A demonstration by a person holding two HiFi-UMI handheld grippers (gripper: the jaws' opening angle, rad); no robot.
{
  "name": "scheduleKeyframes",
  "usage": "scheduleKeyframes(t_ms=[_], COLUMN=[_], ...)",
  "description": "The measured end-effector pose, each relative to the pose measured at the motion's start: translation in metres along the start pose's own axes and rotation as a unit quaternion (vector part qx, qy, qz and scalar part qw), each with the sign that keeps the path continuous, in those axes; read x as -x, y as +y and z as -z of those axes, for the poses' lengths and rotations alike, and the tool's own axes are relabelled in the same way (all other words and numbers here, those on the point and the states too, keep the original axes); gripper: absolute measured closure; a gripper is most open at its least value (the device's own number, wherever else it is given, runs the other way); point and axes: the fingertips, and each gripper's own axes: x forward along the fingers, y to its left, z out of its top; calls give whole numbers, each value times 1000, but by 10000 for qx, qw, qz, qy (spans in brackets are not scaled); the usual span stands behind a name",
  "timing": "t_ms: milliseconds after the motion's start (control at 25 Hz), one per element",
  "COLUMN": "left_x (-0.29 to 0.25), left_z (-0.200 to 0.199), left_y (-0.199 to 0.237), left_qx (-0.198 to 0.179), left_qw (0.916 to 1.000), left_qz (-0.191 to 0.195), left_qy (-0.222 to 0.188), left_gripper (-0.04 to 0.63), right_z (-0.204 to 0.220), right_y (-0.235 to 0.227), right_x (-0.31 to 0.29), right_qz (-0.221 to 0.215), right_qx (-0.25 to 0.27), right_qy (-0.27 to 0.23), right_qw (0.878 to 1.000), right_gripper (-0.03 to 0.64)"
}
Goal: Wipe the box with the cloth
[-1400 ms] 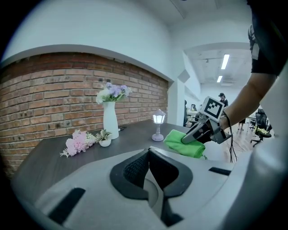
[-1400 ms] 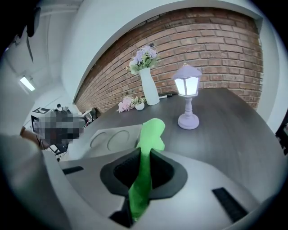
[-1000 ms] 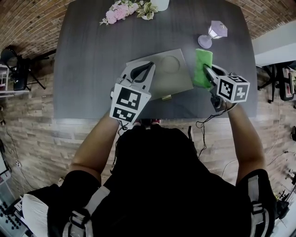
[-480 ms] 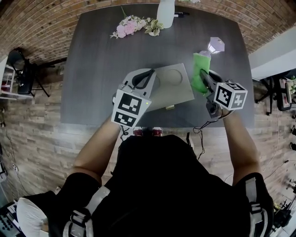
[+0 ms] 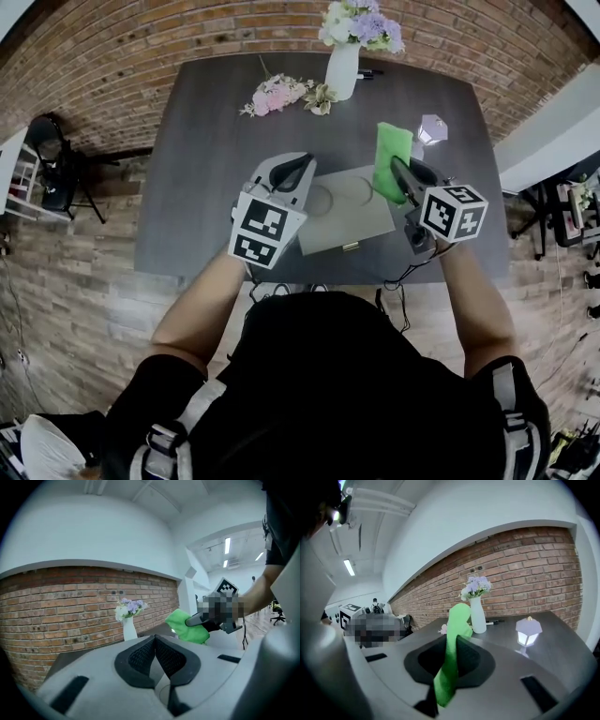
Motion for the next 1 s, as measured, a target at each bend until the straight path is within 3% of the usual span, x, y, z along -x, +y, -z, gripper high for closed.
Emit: scheduleKeyframes(t_ms=[400,1000], left_x=[4,13], left_z=[-20,-30], left_y=[11,9], left_qx=[10,64], left_qw=[9997,9992], left_qz=[110,237], left_qy=[-212,-328], left_gripper=[586,586], right_z=[-27,-31], right_y=[16,23], right_x=[11,24], right_qz=[71,234], right_qx=[163,126], right_qy=[-332,-515], right_qw=[9993,9983], right_gripper=[578,578])
